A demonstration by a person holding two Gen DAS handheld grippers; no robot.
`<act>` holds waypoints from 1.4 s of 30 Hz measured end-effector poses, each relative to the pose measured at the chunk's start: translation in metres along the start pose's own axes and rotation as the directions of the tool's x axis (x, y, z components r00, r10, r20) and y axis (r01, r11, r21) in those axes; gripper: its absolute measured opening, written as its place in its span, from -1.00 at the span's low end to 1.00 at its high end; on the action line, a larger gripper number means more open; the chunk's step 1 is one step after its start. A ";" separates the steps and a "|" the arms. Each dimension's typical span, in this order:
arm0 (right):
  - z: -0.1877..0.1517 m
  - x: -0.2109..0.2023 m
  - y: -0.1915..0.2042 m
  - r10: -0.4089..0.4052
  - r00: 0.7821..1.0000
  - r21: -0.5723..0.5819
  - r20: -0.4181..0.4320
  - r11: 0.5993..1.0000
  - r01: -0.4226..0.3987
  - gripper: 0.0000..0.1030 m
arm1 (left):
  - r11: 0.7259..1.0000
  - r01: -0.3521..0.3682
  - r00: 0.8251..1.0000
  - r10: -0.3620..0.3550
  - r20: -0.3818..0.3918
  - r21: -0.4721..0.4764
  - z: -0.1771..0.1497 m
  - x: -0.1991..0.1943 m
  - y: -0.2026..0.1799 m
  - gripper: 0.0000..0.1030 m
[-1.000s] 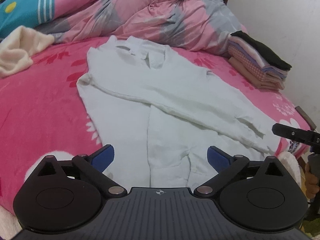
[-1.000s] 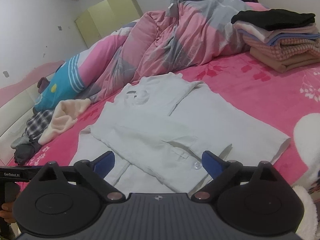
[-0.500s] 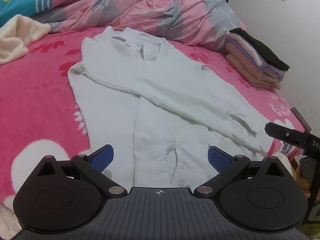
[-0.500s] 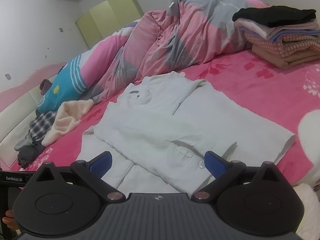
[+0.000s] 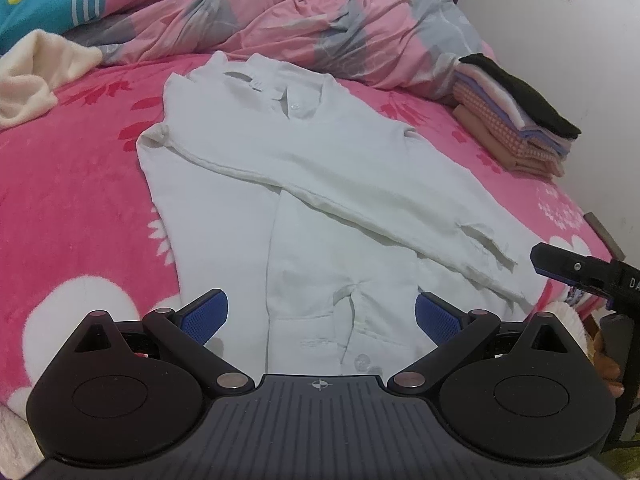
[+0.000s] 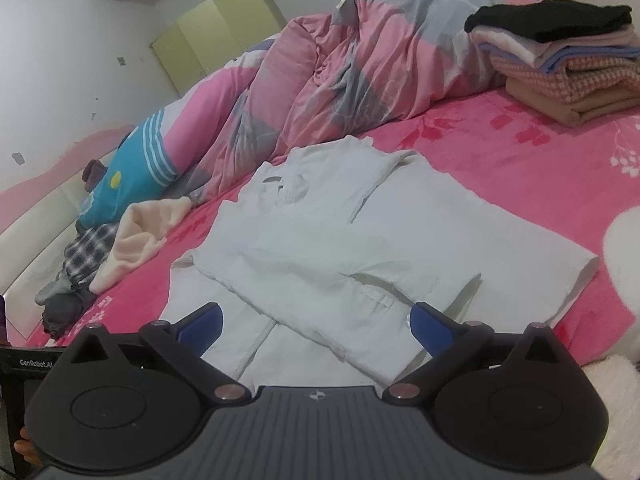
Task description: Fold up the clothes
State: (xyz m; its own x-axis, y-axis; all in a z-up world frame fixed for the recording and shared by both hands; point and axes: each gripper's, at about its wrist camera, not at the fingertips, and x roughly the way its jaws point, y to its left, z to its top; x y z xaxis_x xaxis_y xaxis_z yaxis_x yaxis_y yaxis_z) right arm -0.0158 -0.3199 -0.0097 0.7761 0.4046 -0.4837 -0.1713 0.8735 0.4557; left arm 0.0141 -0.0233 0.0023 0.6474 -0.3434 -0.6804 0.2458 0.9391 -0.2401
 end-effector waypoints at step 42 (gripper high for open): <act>-0.005 0.016 0.059 -0.570 0.798 -0.379 0.197 0.706 0.598 1.00 | 1.000 -0.009 1.000 0.009 -0.007 0.011 -0.002 0.003 0.001 0.97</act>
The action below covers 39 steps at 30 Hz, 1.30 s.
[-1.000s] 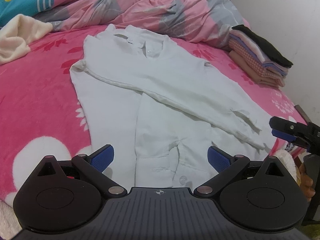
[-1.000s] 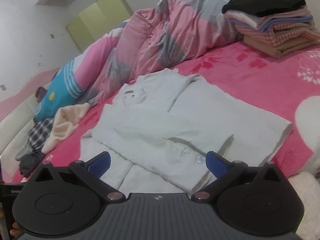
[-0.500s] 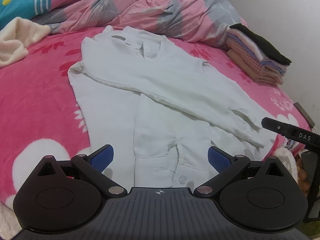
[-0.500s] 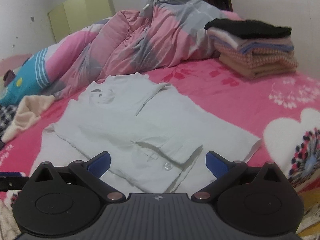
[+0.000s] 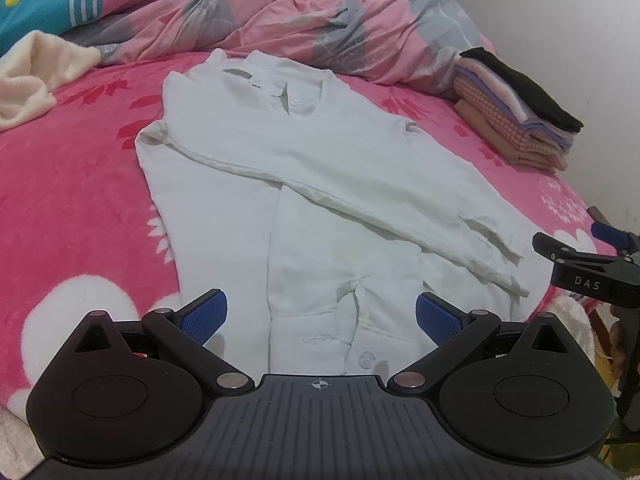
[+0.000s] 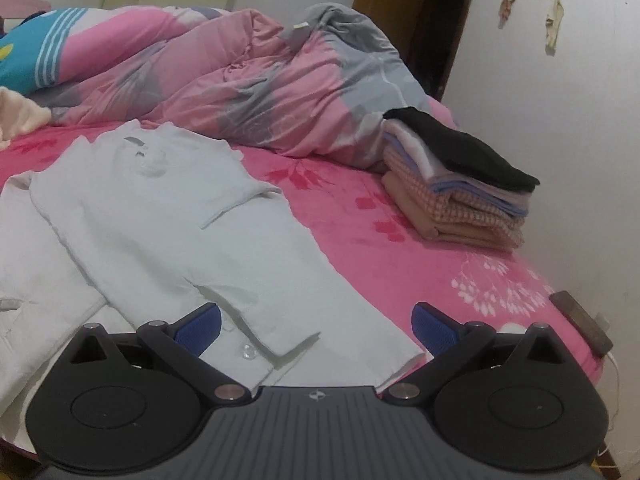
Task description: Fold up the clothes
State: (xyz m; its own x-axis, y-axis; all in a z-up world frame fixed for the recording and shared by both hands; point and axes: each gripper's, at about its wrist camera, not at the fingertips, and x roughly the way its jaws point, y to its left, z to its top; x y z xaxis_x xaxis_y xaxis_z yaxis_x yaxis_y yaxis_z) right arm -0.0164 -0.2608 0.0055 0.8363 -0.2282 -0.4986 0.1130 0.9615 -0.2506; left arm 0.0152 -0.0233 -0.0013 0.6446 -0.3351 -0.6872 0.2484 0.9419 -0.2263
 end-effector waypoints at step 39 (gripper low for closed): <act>0.007 -0.005 -0.038 0.381 0.923 0.222 0.053 0.897 -0.383 1.00 | 1.000 0.024 0.994 -0.025 0.110 0.018 -0.002 -0.011 -0.002 1.00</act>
State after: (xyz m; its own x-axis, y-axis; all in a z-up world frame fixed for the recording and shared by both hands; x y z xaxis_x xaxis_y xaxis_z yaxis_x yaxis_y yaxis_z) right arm -0.0213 -0.2950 0.0236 0.8435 0.1638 -0.5115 -0.1000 0.9836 0.1501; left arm 0.0066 -0.0217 0.0056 0.7137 -0.3596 -0.6011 0.2764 0.9331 -0.2301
